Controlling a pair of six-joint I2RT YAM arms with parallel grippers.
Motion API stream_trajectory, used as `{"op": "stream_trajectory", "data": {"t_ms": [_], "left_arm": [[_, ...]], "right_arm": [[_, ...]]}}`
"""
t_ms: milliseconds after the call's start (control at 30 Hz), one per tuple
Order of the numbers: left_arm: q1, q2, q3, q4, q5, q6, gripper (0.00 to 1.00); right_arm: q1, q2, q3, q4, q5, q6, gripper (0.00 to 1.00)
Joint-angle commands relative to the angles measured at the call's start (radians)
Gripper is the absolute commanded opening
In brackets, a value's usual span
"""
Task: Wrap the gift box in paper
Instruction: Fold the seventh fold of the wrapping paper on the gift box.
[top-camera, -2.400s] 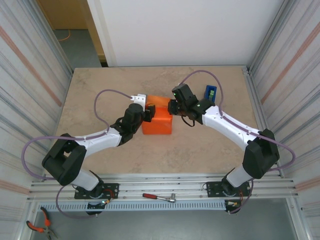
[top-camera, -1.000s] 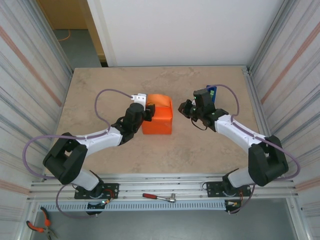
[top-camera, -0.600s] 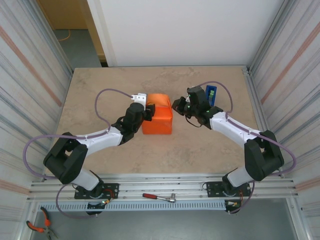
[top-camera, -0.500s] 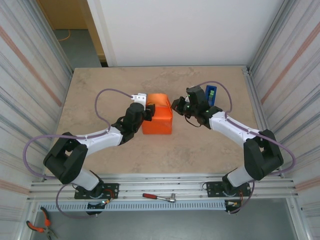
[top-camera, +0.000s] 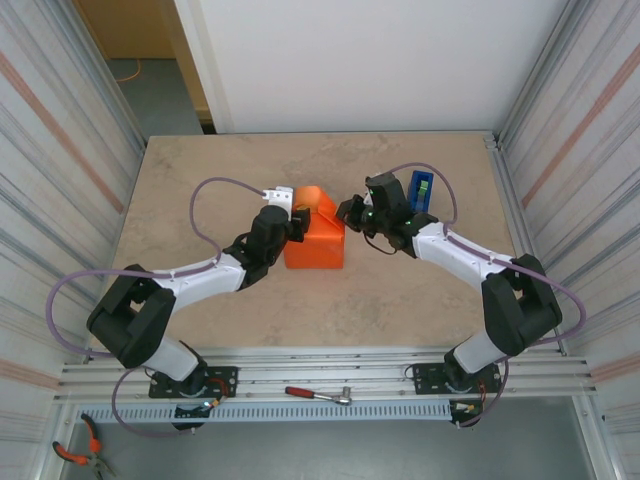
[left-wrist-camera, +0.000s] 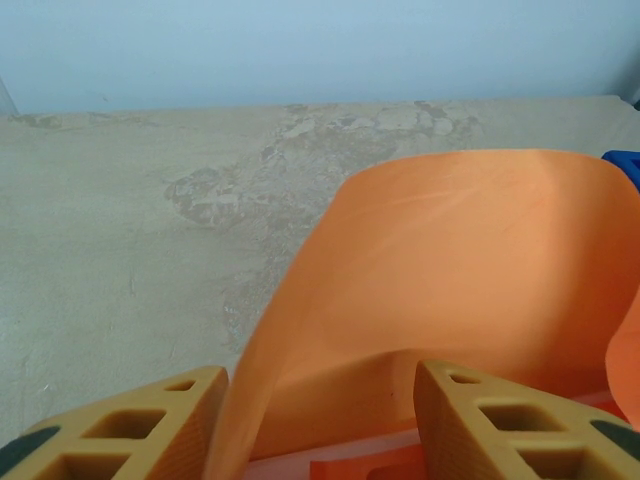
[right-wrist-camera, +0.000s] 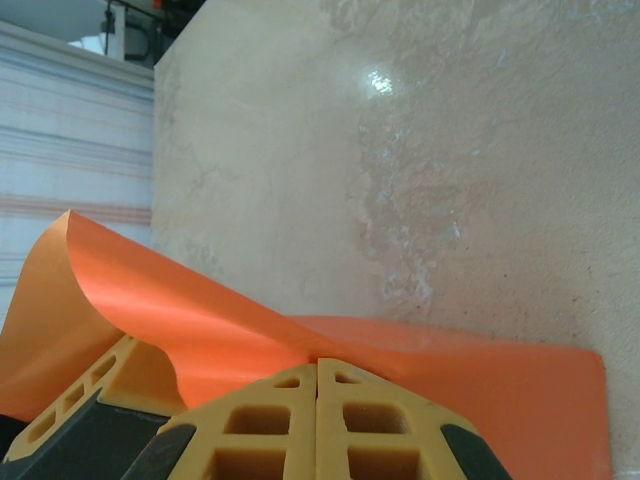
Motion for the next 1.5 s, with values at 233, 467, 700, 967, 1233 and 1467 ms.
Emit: {"op": "stream_trajectory", "data": {"t_ms": [233,467,700,967,1233,1467], "left_arm": [[-0.011,0.021,-0.011,-0.05,-0.02,0.019,0.52],[-0.011,0.018,-0.01,-0.055,-0.023,0.018,0.52],[-0.011,0.009,-0.013,-0.064,-0.025,0.012,0.52],[-0.011,-0.009,0.004,-0.115,-0.026,-0.015,0.52],[0.057,-0.148,0.115,-0.331,0.124,-0.131,0.57],[0.171,-0.356,0.093,-0.399,0.273,-0.184,0.64]], "right_arm": [[0.051,0.013,0.062,-0.094,0.033,-0.097,0.0],[0.078,0.028,0.07,-0.152,0.064,-0.155,0.0],[0.168,0.051,0.094,-0.284,0.234,-0.302,0.0],[0.27,0.108,0.075,-0.36,0.44,-0.409,0.0],[0.29,0.141,0.051,-0.366,0.466,-0.4,0.0],[0.291,0.145,0.047,-0.365,0.449,-0.359,0.0]]}}
